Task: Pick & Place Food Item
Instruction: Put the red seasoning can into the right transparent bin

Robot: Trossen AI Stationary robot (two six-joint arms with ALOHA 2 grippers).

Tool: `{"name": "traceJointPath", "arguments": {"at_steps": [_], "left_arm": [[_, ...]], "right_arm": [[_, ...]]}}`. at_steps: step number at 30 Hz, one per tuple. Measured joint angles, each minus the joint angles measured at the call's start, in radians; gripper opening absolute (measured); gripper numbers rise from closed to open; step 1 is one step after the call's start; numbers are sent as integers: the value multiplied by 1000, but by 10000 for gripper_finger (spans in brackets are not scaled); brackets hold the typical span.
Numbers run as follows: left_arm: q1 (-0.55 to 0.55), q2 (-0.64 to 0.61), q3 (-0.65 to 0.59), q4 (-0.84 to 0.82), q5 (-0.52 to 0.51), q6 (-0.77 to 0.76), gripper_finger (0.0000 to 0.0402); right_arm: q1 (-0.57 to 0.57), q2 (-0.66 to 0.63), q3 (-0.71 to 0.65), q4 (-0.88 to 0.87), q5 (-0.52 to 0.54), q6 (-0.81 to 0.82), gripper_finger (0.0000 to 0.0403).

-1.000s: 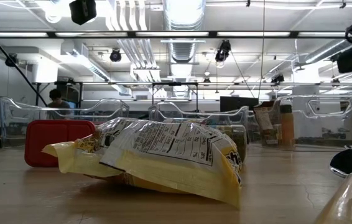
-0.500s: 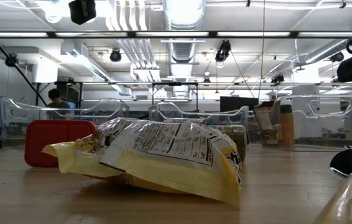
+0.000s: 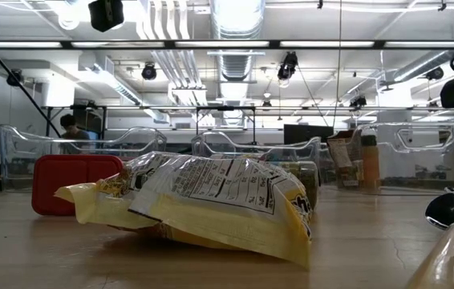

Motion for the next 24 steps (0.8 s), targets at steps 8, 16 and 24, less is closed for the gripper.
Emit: {"name": "traceJointPath", "arguments": {"at_steps": [8, 16, 24], "left_arm": [[0, 0, 0, 0, 0, 0, 40], [0, 0, 0, 0, 2, 0, 40], [0, 0, 0, 0, 3, 0, 41]], "right_arm": [[-1, -37, 24, -34, 90, -8, 336], [-1, -43, 18, -36, 98, -12, 336], [-11, -12, 16, -17, 88, -9, 336]]}}
